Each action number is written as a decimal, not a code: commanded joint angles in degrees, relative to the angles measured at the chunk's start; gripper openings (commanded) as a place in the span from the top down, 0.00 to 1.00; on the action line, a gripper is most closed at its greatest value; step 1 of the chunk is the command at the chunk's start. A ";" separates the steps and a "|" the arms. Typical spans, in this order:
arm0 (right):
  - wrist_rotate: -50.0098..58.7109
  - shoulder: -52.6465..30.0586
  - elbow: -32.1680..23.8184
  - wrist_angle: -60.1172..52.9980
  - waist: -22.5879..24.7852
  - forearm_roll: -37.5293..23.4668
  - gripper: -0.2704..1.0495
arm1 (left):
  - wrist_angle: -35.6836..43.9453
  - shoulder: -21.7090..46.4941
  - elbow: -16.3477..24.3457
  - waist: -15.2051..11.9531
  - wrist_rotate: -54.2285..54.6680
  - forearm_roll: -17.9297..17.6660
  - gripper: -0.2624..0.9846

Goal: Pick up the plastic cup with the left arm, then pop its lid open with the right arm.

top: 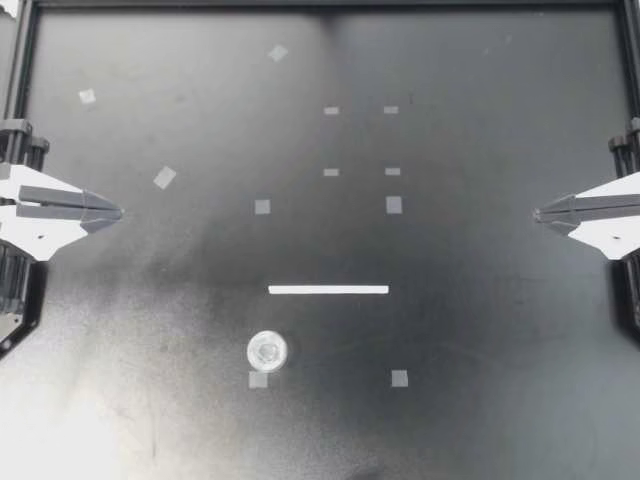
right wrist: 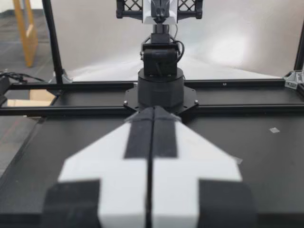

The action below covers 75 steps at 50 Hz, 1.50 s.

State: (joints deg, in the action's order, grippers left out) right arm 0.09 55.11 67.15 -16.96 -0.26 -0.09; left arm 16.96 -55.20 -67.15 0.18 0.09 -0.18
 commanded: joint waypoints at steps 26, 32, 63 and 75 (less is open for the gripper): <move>2.37 -8.00 -3.08 2.55 -0.70 1.67 0.84 | -3.25 0.53 -0.35 0.70 0.70 -0.70 0.84; 3.96 -15.21 -9.23 8.00 -0.70 1.67 0.84 | -10.81 2.11 2.55 0.70 1.05 -0.70 0.83; 10.63 -50.27 -24.70 0.35 5.27 1.41 0.84 | -4.83 11.51 -3.78 2.02 4.39 -1.49 0.36; 15.12 -58.62 -27.77 -3.34 6.50 0.62 0.84 | 3.34 20.21 -5.54 6.94 8.35 -1.49 0.36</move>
State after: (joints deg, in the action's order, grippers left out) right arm 14.68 -2.72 41.48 -19.60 5.36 0.97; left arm 18.46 -37.35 -73.65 6.15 8.09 -1.58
